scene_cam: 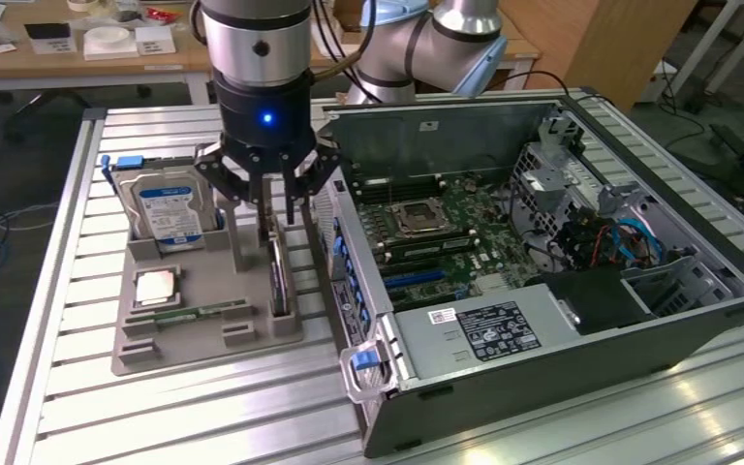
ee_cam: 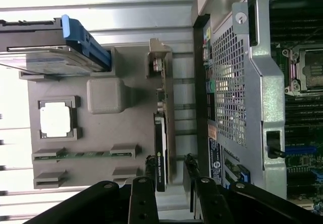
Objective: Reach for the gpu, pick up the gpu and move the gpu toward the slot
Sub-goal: 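Reach for the gpu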
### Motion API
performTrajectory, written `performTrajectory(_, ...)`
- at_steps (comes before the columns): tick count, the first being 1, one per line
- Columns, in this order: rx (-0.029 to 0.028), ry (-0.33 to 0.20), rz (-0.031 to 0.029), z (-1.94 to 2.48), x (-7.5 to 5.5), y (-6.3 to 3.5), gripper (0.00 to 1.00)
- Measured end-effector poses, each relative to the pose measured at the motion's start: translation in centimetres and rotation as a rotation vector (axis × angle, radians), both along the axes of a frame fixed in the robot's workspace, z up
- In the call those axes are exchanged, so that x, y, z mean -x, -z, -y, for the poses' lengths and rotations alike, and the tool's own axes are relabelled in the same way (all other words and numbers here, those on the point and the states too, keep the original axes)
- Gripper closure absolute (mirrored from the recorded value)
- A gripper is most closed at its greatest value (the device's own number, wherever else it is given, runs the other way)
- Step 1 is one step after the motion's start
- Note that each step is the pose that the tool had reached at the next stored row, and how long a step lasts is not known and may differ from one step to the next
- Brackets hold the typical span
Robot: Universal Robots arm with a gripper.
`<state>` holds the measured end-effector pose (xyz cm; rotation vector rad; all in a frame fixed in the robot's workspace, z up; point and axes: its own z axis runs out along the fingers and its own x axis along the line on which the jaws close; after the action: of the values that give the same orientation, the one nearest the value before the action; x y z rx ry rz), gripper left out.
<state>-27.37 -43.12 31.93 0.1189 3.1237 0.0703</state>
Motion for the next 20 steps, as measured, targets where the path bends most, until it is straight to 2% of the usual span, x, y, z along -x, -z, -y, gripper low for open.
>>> performTrajectory(9,0.0001,0.000,-0.0052,0.00,0.0,1.56,0.64)
performTrajectory(16,-0.0007,0.000,-0.0053,0.00,0.0,1.63,0.64)
performTrajectory(20,-0.0015,0.000,-0.0054,0.00,0.0,2.11,0.64)
